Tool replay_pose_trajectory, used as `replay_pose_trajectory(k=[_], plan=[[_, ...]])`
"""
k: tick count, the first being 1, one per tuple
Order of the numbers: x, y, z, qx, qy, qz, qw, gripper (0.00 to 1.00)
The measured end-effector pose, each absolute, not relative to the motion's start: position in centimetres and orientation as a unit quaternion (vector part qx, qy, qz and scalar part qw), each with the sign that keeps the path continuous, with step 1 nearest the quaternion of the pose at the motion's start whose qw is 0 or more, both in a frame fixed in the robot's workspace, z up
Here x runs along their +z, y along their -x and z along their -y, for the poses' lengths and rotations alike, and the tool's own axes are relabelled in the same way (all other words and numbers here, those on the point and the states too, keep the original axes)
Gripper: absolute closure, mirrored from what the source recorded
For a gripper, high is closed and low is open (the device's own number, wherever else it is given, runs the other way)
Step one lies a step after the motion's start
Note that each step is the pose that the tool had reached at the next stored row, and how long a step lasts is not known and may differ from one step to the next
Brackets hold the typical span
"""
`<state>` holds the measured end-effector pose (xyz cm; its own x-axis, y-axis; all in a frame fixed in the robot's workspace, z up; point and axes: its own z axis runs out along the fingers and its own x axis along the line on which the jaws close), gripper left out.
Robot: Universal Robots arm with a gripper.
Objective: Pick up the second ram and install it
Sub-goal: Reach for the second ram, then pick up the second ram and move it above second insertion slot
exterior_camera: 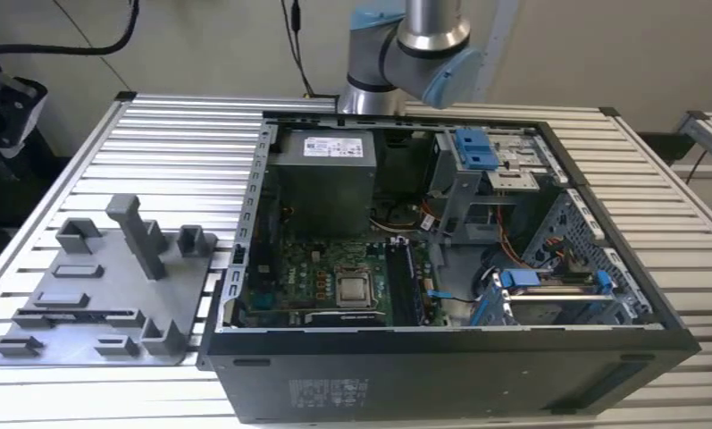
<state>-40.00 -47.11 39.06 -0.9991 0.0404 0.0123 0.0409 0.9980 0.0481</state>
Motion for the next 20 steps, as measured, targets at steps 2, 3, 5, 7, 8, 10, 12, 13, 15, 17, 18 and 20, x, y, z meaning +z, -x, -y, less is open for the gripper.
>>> replay_pose_trajectory(k=[2, 3, 5, 7, 8, 10, 12, 13, 15, 17, 18, 20], plan=[[39.0, 40.0, 47.7, -0.024, 0.020, 0.999, 0.006, 0.89], [39.0, 40.0, 48.0, -0.024, 0.020, 0.999, 0.006, 0.89], [39.0, 40.1, 48.4, -0.024, 0.020, 0.999, 0.006, 0.89], [39.0, 40.2, 48.7, -0.024, 0.020, 0.999, 0.006, 0.89], [39.0, 40.3, 48.8, -0.024, 0.020, 0.999, 0.006, 0.89], [39.0, 40.4, 49.0, -0.024, 0.020, 0.999, 0.006, 0.89], [39.0, 40.5, 49.1, -0.024, 0.020, 0.999, 0.006, 0.89], [39.0, 40.5, 49.1, -0.024, 0.020, 0.999, 0.006, 0.89], [39.0, 40.5, 49.1, -0.024, 0.020, 0.999, 0.006, 0.89], [39.0, 40.5, 49.1, -0.024, 0.020, 0.999, 0.006, 0.89], [39.0, 40.5, 49.1, -0.024, 0.020, 0.999, 0.006, 0.89], [39.0, 40.5, 49.1, -0.024, 0.020, 0.999, 0.006, 0.89]])
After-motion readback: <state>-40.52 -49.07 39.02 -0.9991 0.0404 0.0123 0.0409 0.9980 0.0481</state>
